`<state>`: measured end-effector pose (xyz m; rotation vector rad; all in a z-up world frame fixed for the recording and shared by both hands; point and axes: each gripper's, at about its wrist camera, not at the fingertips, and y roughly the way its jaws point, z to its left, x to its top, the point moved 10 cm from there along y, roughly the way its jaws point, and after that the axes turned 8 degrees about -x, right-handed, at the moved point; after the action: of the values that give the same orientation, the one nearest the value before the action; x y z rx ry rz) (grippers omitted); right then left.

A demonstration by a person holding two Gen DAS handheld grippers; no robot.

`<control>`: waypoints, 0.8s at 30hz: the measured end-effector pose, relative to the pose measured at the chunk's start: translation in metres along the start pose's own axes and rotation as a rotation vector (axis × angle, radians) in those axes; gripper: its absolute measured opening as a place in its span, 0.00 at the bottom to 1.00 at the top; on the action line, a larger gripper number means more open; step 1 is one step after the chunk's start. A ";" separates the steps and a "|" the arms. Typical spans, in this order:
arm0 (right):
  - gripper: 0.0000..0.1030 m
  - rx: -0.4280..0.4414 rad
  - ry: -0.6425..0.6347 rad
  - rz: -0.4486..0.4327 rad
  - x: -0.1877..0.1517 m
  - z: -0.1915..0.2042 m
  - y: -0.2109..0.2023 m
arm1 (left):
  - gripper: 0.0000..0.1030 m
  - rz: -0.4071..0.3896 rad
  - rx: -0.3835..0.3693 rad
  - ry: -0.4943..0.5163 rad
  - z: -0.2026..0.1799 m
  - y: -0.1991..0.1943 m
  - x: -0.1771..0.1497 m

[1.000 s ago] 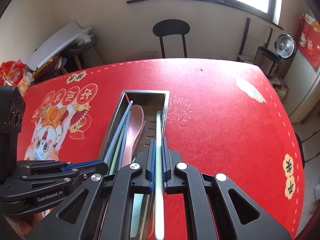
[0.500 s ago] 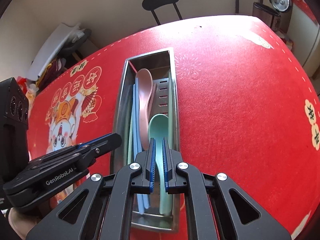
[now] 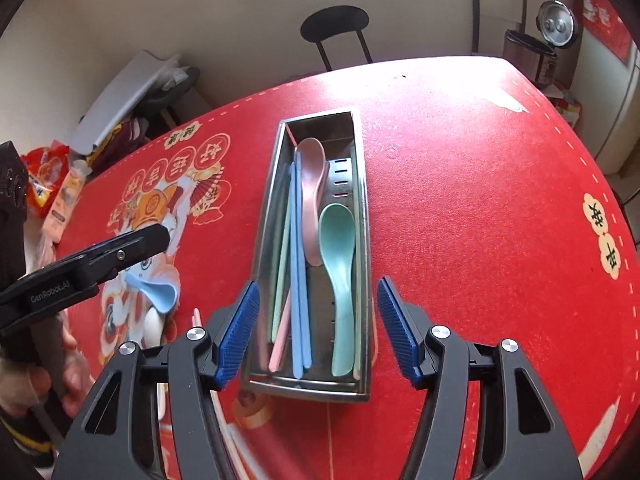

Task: Organize utensils
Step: 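Move both open tools back over the pink and cream chopsticks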

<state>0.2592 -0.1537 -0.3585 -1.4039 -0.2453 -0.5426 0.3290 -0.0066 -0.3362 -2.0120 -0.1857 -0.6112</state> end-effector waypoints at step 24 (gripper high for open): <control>0.70 0.006 -0.226 0.118 -0.119 0.051 0.006 | 0.94 0.027 0.115 -0.054 0.101 -0.065 -0.126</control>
<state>0.1680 -0.0782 -0.4113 -1.4649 -0.3423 -0.2852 0.2311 0.1281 -0.3868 -1.9177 -0.2211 -0.5185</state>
